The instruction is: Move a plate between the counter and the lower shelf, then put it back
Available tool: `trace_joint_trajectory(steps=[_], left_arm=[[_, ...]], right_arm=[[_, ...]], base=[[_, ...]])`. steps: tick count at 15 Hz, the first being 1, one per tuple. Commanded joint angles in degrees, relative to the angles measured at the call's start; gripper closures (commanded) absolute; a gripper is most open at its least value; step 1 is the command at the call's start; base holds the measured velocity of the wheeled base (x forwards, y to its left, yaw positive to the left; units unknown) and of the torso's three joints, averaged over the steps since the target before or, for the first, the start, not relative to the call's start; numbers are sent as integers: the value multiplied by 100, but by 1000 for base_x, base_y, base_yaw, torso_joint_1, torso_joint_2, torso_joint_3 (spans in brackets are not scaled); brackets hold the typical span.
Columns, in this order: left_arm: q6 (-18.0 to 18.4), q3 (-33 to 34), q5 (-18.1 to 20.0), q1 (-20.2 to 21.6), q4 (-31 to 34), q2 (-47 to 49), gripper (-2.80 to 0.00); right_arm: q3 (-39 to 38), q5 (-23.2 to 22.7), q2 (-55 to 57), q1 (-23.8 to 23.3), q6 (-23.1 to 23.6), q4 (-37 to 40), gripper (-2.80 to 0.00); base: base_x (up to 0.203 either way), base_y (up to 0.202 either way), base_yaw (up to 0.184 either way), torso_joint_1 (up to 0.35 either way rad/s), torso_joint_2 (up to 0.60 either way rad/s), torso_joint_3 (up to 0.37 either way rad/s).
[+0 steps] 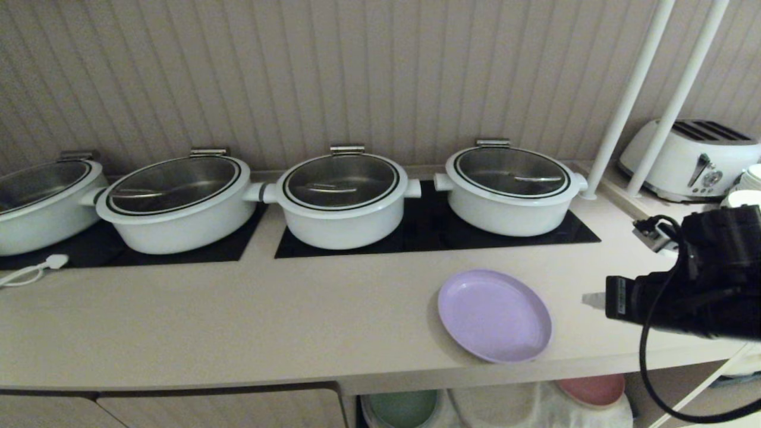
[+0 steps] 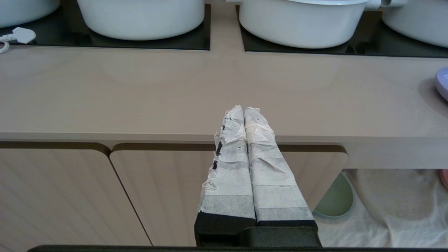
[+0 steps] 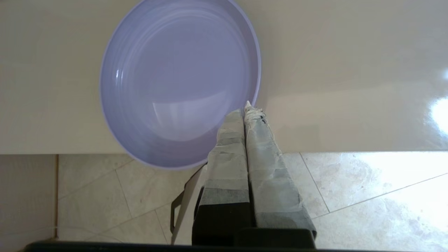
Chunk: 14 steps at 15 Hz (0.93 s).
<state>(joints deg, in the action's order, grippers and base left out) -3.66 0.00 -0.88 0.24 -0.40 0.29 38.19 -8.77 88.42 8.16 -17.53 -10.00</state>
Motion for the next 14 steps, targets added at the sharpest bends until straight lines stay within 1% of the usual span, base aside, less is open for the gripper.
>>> trace_joint_trajectory(steps=[1,4,5,9,14], left_arm=[[-3,0,0,2,-2,-20,0],[-3,0,0,2,-4,-20,0],[-3,0,0,2,5,-20,0],[-3,0,0,2,-4,-20,0],[-3,0,0,2,-2,-20,0]], right_arm=[[-132,0,-291,0,-14,-17,0],[-281,150,-594,-19,-9,-11,0],[-336,176,-685,-50,59,-7,0],[-711,182,-1047,-461,783,-30,0],[-1203,179,-1635,-740,1134,-569,0]], base=[[0,0,0,0,0,0],[0,0,0,0,0,0],[0,0,0,0,0,0],[0,0,0,0,0,0],[0,0,0,0,0,0]])
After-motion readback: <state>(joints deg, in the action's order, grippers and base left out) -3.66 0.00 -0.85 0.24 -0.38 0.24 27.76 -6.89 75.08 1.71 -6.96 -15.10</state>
